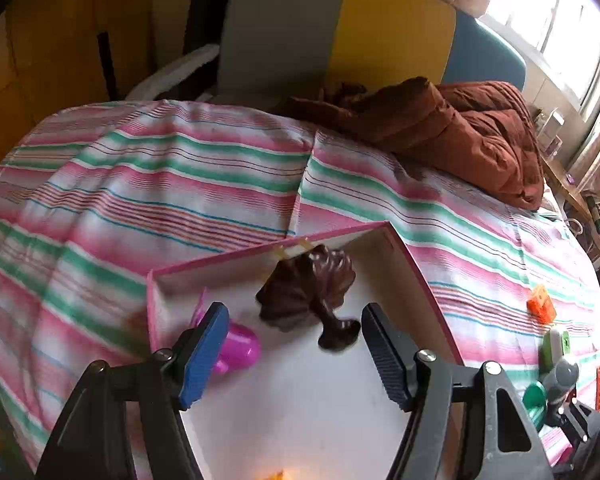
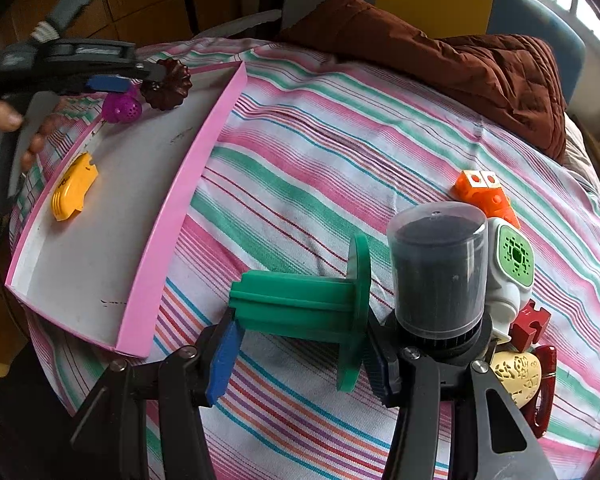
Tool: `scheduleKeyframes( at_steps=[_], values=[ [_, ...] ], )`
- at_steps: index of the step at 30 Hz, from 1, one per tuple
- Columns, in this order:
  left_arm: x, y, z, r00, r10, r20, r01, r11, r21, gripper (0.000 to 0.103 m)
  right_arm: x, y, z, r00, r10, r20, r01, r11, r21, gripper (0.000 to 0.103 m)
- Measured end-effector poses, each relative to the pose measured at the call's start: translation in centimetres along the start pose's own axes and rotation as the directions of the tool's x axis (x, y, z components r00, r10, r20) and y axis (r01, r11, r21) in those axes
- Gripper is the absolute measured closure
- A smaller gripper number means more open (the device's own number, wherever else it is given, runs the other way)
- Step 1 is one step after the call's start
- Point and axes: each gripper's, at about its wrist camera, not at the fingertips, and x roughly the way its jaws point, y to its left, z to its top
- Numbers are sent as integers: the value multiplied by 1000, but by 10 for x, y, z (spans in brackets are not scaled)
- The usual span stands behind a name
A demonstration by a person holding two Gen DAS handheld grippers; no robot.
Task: Organize rigid objects
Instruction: 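Lower the brown fluted piece into the tray and open the left tool, then withdraw the open left tool from the brown piece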
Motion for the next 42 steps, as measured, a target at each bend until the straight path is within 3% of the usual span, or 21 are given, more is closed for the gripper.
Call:
scheduleKeyframes(
  at_steps=[10, 18, 22, 32, 42],
  values=[
    [-71, -16, -50, 990, 69, 125, -73, 997, 29, 33, 0, 2, 0, 1000, -20, 7, 20, 999, -28, 48],
    [-104, -37, -95, 981, 102, 164, -113, 992, 59, 33, 3, 0, 1, 1000, -16, 4, 16, 1000, -18, 48],
    [-117, -44, -115, 968, 146, 205, -167, 981, 93, 33, 4, 1, -1, 1000, -25, 9, 25, 999, -23, 48],
    [-123, -34, -132, 973, 151, 177, -161, 986, 46, 33, 7, -3, -1, 1000, 12, -5, -12, 1000, 7, 46],
    [-121, -30, -135, 973, 152, 172, -160, 987, 34, 33, 5, 8, -4, 999, -33, 27, 34, 998, -51, 48]
  ],
)
